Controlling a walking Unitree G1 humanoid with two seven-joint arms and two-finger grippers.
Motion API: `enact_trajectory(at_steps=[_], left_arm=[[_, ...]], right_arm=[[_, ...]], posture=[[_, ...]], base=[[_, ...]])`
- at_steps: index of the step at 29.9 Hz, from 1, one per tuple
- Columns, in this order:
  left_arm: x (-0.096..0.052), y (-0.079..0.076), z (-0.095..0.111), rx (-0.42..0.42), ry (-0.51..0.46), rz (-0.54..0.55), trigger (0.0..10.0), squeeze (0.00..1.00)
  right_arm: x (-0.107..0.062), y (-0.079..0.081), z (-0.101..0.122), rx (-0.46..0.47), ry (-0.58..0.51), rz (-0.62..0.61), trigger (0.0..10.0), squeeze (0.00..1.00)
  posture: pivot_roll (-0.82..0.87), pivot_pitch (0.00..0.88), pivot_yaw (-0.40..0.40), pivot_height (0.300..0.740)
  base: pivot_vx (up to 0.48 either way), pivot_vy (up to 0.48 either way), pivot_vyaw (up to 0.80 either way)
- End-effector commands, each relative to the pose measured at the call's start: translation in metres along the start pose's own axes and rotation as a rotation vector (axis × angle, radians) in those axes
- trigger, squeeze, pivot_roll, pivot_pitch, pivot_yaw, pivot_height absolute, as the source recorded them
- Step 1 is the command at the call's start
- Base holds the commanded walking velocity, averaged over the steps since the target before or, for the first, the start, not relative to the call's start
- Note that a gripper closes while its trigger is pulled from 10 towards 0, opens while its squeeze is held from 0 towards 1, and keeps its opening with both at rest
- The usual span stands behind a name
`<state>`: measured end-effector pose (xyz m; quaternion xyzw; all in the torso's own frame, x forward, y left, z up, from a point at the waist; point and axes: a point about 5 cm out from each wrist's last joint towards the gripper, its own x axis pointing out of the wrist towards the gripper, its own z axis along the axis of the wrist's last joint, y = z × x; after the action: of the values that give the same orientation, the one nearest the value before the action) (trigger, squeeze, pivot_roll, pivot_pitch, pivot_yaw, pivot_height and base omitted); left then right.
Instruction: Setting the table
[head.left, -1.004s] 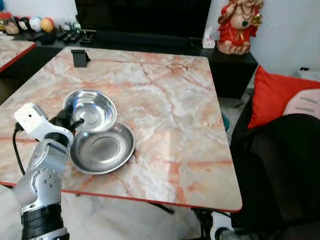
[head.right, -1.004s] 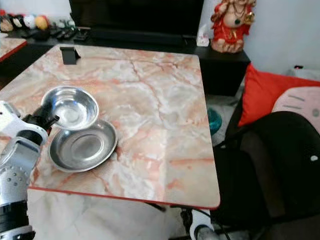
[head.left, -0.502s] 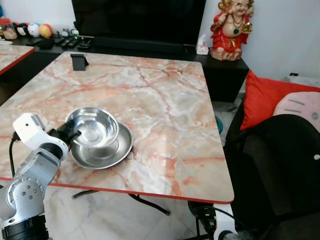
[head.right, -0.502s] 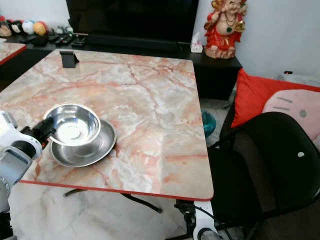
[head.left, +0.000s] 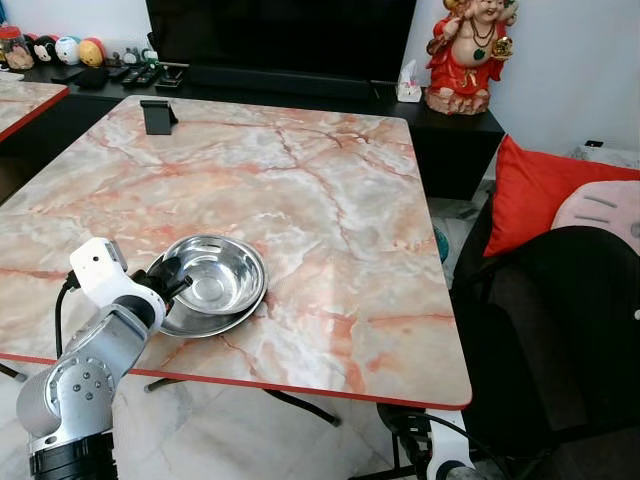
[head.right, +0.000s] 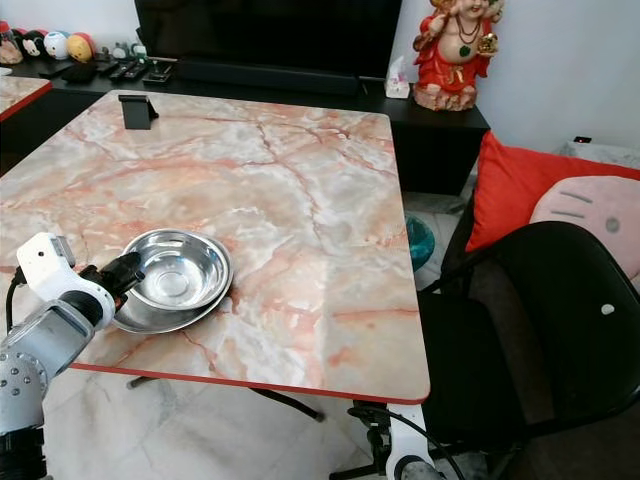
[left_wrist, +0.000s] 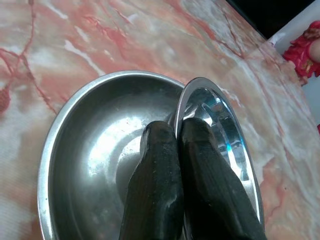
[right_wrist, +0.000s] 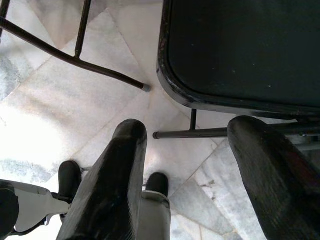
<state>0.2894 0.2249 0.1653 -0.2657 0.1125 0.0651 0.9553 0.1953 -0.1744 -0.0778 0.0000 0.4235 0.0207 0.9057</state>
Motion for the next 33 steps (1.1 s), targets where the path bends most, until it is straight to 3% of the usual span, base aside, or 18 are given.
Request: enact_trajectory(at_steps=[1, 16, 17, 19, 28, 29, 30, 31, 33], left_arm=[[0.003, -0.001, 0.0, 0.007, -0.001, 0.011, 10.0, 0.0], [0.003, 0.013, 0.008, 0.038, -0.044, 0.099, 10.0, 0.0], [0.003, 0.014, 0.009, 0.039, -0.048, 0.106, 10.0, 0.06], [0.003, 0.016, 0.012, 0.033, -0.065, 0.118, 10.0, 0.02], [0.003, 0.017, 0.014, 0.032, -0.073, 0.126, 10.0, 0.0], [0.003, 0.017, 0.013, 0.032, -0.07, 0.129, 10.0, 0.13], [0.003, 0.017, 0.012, 0.031, -0.068, 0.129, 10.0, 0.82], [0.003, 0.017, 0.011, 0.032, -0.063, 0.127, 10.0, 1.0], [0.003, 0.015, 0.009, 0.032, -0.055, 0.12, 10.0, 1.0]], right_arm=[[0.0, -0.001, 0.001, 0.001, 0.002, -0.005, 10.0, 0.0], [0.0, -0.001, 0.001, 0.002, 0.002, -0.002, 10.0, 0.0], [0.0, -0.001, 0.001, 0.003, 0.001, -0.002, 10.0, 0.0], [0.0, -0.001, 0.002, 0.0, 0.001, 0.0, 10.0, 0.0], [0.0, -0.001, 0.002, -0.001, 0.001, -0.001, 10.0, 0.0], [0.0, -0.001, 0.002, -0.001, 0.002, 0.0, 10.0, 0.0], [0.0, -0.001, 0.002, -0.001, 0.002, 0.0, 10.0, 0.0], [0.0, -0.001, 0.002, -0.001, 0.002, 0.001, 10.0, 0.0], [0.0, -0.001, 0.002, -0.003, 0.002, 0.001, 10.0, 0.0]], posture=[[0.01, 0.0, -0.063, 0.719], [0.01, 0.0, -0.06, 0.719], [0.02, 0.0, -0.062, 0.719], [0.02, 0.0, -0.064, 0.719], [0.02, 0.0, -0.064, 0.719], [0.02, 0.0, -0.066, 0.719], [0.02, 0.0, -0.066, 0.719], [0.02, 0.0, -0.066, 0.719], [0.02, 0.0, -0.066, 0.719]], base=[[0.0, 0.0, 0.0], [0.0, 0.0, 0.0], [0.0, 0.0, 0.0], [0.0, 0.0, 0.0], [0.0, 0.0, 0.0], [0.0, 0.0, 0.0], [0.0, 0.0, 0.0], [0.0, 0.0, 0.0], [0.0, 0.0, 0.0]])
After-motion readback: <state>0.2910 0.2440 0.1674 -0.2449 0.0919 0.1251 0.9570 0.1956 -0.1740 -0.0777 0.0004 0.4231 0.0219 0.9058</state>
